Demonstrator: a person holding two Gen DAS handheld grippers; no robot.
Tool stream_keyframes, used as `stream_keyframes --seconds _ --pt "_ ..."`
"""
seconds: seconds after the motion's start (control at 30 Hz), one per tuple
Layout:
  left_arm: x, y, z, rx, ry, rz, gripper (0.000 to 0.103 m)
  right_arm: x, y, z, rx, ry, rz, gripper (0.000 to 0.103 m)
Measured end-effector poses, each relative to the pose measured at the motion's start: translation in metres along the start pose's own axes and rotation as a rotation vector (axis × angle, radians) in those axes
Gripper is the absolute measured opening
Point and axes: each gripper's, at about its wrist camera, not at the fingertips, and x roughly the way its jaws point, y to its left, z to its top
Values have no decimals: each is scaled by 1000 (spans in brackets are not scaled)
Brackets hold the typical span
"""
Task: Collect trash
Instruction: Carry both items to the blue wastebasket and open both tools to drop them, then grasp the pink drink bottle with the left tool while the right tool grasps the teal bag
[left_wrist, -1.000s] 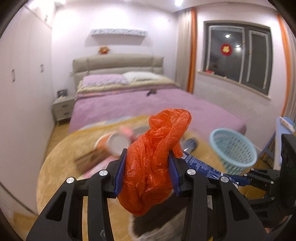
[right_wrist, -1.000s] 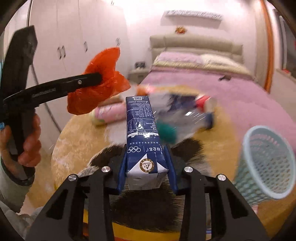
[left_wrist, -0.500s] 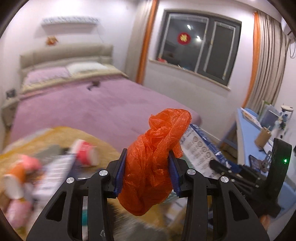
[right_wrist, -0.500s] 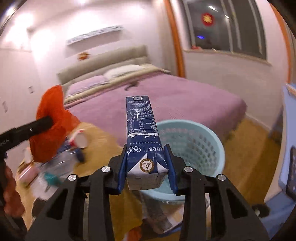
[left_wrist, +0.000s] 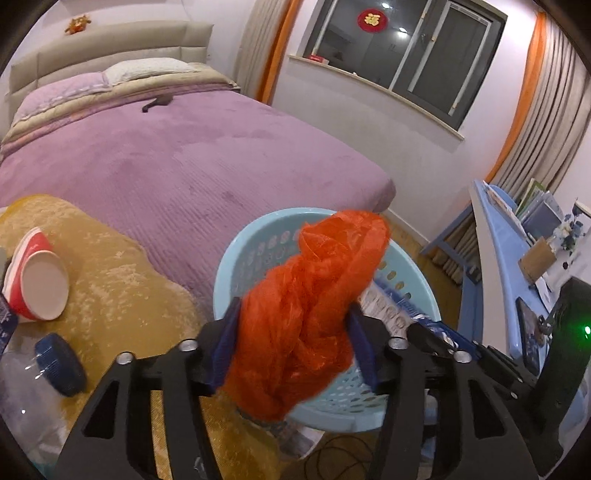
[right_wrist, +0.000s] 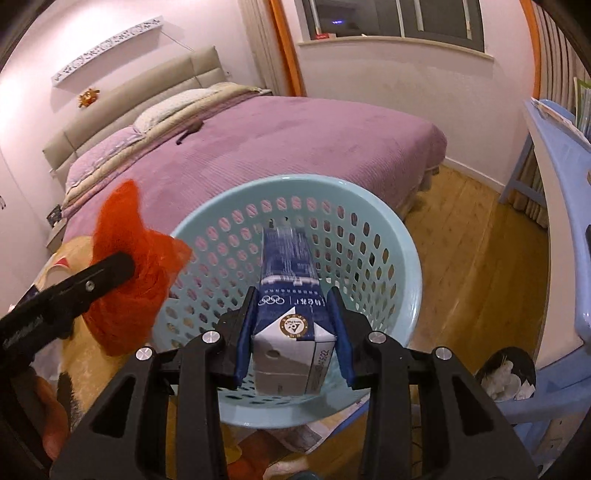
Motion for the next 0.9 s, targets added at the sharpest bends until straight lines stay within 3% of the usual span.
stream_keyframes --seconds 0.27,0.6,0.77,0.9 --pt "-49 -7 -12 57 -118 20 83 0 -4 1 14 -24 30 41" --pt "-161 0 -35 82 -291 62 84 -59 44 -6 -82 -137 137 41" --pt "-225 31 -55 42 -378 130 84 -100 85 -15 -164 -218 239 41" --pt "-271 71 -76 -34 -407 230 84 -123 124 -27 -241 -252 324 41"
